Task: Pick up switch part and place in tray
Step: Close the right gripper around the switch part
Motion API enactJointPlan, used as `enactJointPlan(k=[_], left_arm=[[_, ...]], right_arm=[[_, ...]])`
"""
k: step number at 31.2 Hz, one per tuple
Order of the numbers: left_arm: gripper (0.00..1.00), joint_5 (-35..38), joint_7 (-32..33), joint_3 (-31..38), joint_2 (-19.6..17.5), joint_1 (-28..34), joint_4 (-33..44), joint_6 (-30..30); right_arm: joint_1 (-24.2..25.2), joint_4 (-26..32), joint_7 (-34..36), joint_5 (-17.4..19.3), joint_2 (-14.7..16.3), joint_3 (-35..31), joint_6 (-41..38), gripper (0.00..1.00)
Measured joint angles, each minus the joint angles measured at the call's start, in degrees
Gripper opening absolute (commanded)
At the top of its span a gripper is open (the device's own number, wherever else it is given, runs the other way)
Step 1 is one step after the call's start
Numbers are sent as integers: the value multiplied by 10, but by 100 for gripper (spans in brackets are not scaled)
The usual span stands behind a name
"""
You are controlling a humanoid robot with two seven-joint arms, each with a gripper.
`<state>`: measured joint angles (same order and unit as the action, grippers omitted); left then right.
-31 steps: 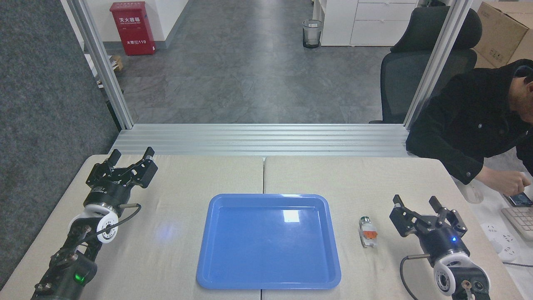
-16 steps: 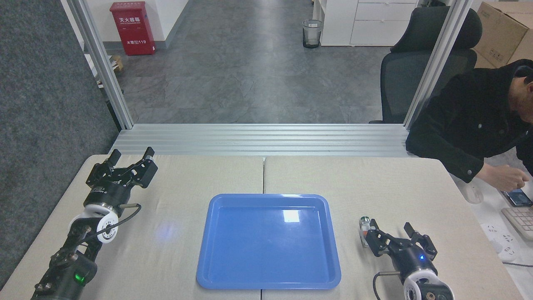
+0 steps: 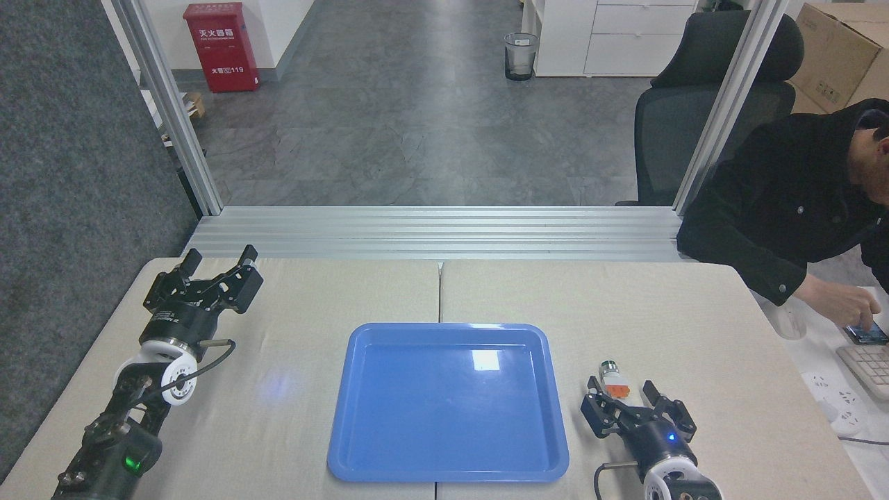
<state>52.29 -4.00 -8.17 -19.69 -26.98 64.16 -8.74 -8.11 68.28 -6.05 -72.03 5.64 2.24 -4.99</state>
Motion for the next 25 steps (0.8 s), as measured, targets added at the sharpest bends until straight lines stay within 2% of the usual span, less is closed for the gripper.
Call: enactJointPlan(k=[4, 5, 7, 10, 16, 19, 25], left_arm=[[100, 0, 0, 0, 0, 0, 0, 0], [100, 0, 0, 0, 0, 0, 0, 0], [100, 0, 0, 0, 0, 0, 0, 0], [100, 0, 0, 0, 0, 0, 0, 0], [100, 0, 0, 0, 0, 0, 0, 0], [100, 0, 0, 0, 0, 0, 0, 0], [100, 0, 0, 0, 0, 0, 0, 0]], right_arm=[[-6, -6, 0, -1, -3, 5, 0, 88], [-7, -7, 0, -2, -4, 6, 0, 83], [-9, -9, -1, -6, -5, 8, 0, 66], [-11, -12, -2, -20, -6, 12, 0, 45], [-11, -17, -7, -46, -9, 18, -2, 12], [-11, -19, -12, -54, -9, 20, -2, 1], [-11, -21, -15, -61, -11, 22, -2, 0]])
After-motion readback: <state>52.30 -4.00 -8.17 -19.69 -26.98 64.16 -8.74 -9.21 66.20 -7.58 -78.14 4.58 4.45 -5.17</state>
